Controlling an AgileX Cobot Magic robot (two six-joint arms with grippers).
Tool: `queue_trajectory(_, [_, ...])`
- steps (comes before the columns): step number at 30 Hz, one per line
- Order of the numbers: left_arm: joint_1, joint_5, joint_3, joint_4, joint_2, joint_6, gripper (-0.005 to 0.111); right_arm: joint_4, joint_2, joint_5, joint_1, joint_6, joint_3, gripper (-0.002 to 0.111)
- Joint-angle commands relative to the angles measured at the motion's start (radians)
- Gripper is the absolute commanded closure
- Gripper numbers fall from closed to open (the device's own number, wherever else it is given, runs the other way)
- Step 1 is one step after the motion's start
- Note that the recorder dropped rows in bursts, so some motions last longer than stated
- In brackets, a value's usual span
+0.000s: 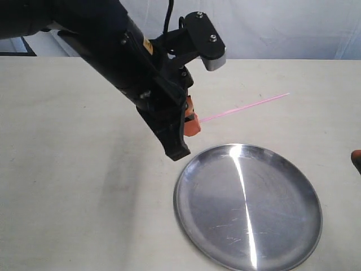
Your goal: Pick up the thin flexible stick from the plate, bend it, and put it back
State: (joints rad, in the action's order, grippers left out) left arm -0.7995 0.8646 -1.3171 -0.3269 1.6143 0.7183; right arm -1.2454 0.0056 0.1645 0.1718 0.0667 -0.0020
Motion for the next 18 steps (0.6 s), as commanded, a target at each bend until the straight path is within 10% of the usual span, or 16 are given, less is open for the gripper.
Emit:
queue_trajectory(1, [0.002,-0.036,0.034,-0.017,-0.039,-0.003,0.107,-0.138,-0.006,0.003,0.003,0.022,0.002,0.108])
queue_trajectory(18, [0.002,-0.077,0.057,-0.211,-0.093,0.048,0.107,-0.181,0.553,0.201,0.003,0.351,-0.447,0.107])
